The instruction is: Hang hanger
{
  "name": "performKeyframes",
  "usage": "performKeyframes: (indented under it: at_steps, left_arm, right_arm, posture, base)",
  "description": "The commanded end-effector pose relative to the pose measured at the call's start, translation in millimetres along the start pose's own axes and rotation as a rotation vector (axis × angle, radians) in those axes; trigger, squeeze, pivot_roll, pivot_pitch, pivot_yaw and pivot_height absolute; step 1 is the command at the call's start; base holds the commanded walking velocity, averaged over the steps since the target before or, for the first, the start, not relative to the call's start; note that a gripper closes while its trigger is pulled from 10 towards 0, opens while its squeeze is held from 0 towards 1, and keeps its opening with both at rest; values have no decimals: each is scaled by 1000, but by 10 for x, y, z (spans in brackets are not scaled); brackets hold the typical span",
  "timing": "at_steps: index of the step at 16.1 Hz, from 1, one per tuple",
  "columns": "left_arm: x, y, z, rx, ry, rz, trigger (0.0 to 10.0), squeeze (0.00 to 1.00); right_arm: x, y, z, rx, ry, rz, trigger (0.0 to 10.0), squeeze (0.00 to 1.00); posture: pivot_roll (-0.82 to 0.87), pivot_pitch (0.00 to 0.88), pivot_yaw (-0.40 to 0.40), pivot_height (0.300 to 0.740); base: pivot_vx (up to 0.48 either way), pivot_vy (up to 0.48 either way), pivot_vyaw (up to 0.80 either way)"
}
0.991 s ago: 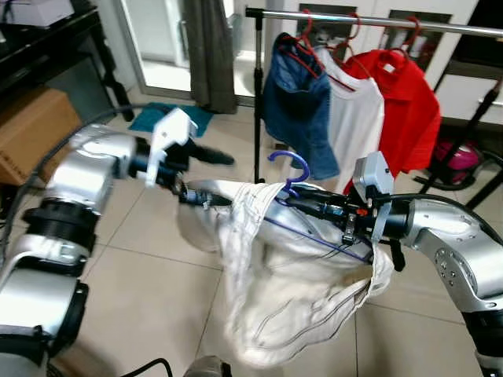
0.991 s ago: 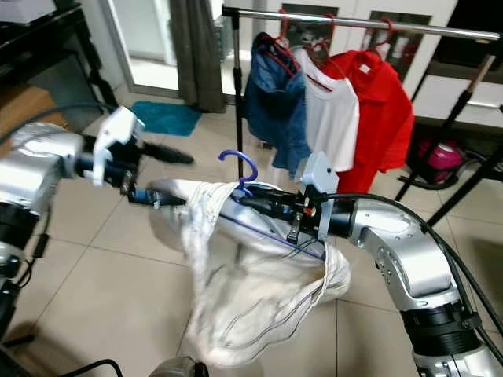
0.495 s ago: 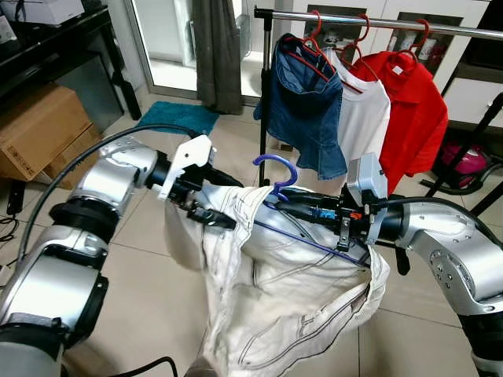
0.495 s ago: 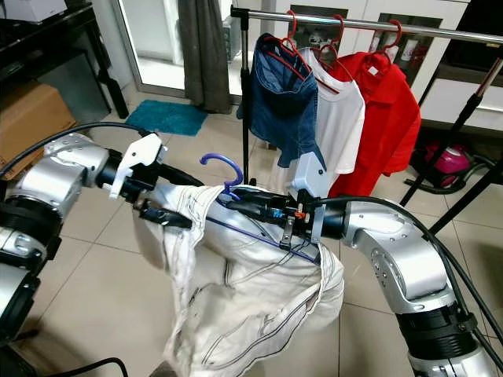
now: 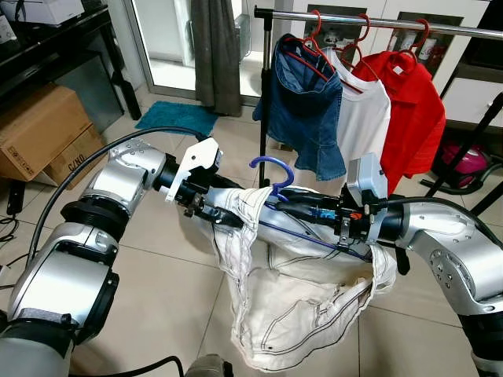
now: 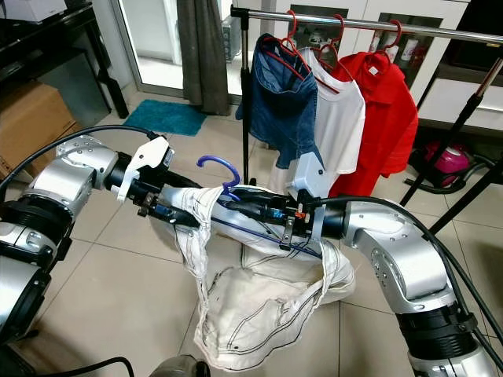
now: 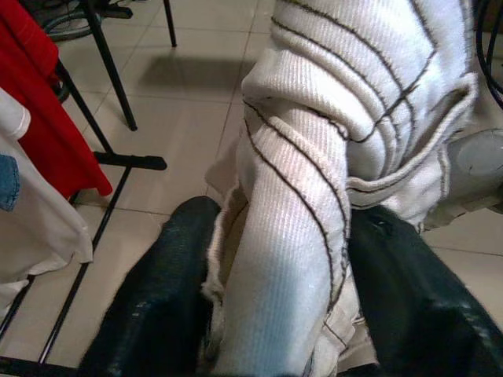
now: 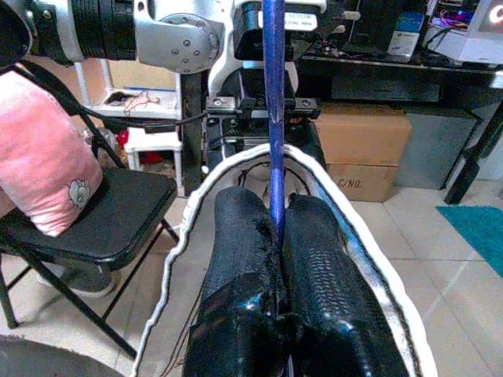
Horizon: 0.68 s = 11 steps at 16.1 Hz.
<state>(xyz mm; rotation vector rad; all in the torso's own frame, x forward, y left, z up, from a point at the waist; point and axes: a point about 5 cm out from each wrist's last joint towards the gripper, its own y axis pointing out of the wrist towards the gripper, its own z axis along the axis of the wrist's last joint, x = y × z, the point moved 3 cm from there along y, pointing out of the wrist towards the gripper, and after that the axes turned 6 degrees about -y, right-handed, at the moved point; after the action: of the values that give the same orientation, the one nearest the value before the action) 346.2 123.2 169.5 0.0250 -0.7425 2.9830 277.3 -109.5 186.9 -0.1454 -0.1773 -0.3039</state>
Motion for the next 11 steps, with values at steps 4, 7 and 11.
performKeyframes:
  at_steps: [4,7,11]
  left_arm:
    - [-35,6,129,17,49,-2,0,0]
    - [-51,-2,74,-14,63,28,0,0]
    - [-75,0,56,-34,78,60,0,0]
  right_arm:
    - [-7,54,214,70,-55,33,10000,0]
    - [5,60,228,81,-49,28,10000,0]
    - [2,65,256,98,-40,24,10000,0]
  posture:
    - [-39,0,41,740]
    - [-38,0,40,740]
    - [-39,0,47,740]
  base:
    - [0,0,0]
    - [0,0,0]
    - [0,0,0]
